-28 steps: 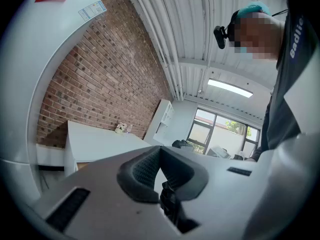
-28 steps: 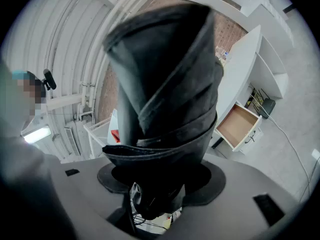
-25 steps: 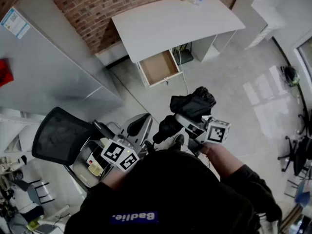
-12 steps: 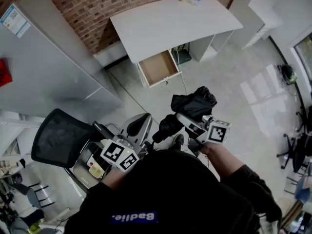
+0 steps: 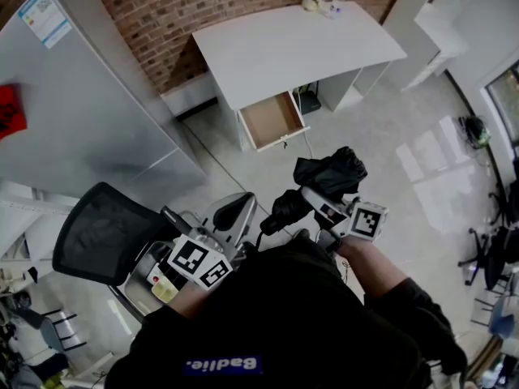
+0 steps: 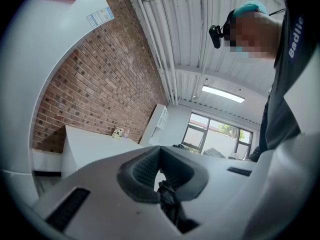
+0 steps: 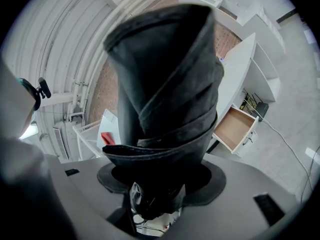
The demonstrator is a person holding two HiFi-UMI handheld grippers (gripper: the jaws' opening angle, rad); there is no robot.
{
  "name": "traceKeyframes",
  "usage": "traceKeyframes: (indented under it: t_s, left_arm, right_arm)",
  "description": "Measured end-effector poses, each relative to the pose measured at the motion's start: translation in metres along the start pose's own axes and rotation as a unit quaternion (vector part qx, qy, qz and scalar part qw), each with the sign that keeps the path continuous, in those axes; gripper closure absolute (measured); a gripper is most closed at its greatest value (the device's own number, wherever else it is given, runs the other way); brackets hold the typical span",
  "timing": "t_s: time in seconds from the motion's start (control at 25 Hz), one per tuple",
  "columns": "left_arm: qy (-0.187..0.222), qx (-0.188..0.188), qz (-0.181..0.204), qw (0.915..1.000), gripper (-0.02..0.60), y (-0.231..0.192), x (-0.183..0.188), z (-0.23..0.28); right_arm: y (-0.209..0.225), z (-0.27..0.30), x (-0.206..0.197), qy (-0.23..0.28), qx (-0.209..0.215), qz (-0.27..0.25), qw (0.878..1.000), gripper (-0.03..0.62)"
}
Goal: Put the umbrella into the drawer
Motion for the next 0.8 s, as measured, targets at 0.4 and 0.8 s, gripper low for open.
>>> traceKeyframes:
  t_s: [0.4,0.8]
  left_arm:
    - [-0.008,0.027,-0.004,0.9996,0.584,-0.031,0.006,0.024]
    - [-0.017,0.085,-0.023,0.996,0.584,-0.072,0.037,0.124]
  right_arm:
    - [0.037,0.03,0.032,-0.009,0.018,0.014,1.0,0.333]
    - [0.131,0.071,0.12,-0.069,0.027,0.037,0.997,0.333]
Point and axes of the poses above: the fingertips, and each gripper's own axes: z forward along the fingers, y to its right, x out of its top, the point moved 5 cm from there along -z, backward along the fingers, and after that the axes turned 10 degrees about -y, right-handed, at the moved point
